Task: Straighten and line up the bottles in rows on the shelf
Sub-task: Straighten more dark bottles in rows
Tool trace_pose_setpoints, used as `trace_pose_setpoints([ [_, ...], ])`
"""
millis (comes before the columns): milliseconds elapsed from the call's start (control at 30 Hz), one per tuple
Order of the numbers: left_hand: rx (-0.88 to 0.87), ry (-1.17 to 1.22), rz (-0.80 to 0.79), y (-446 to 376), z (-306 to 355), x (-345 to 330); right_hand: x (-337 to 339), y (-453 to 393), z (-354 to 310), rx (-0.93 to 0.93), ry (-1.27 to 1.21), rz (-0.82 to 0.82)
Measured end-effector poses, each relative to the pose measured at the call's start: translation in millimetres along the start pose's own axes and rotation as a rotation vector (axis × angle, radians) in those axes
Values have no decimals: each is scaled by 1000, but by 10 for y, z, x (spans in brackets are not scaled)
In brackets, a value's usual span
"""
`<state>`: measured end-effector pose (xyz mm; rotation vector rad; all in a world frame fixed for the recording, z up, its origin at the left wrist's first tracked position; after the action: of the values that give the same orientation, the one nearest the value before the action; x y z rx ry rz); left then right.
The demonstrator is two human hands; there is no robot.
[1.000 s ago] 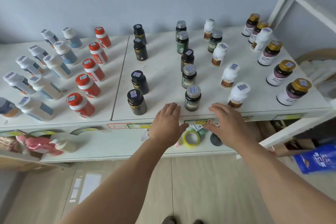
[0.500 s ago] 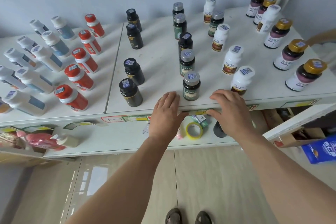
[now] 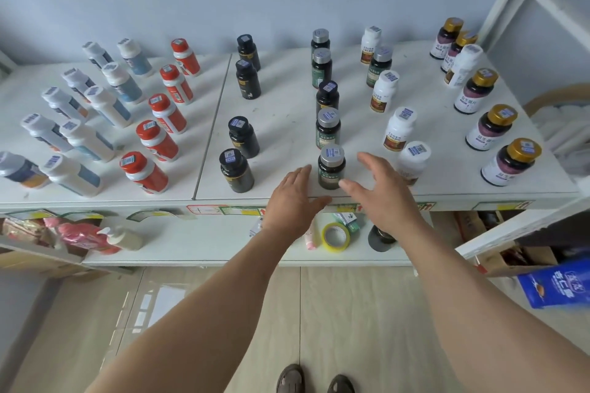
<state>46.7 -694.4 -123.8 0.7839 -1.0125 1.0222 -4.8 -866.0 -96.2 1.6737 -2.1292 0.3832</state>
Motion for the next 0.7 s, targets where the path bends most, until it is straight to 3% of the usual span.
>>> trace_pose_setpoints([
  [100, 112, 133, -88, -68, 36, 54, -34, -197, -218, -49, -80, -105],
  [233, 88, 189, -131, -176, 64, 95, -132, -414, -241, -101, -61, -175],
  [333, 55, 252, -159, -240, 46, 210, -128, -487, -287, -93, -73, -135],
  [567, -13, 764, -418, -258, -135, 336, -103, -456, -514, -172, -131, 15],
  [700, -44, 844, -533, -308, -186, 342, -134, -444, -554, -224, -125, 87],
])
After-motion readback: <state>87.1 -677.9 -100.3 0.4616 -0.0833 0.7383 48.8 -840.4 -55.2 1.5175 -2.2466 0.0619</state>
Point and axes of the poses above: each hand's wrist, its own y-axis away from the middle knuckle, its own x-axis out of the back of the hand, z = x × y, the point moved 2 cm from there along -y, towards the middle knuckle, and after that the axes turned 12 degrees about -y, right-handed, at the moved point
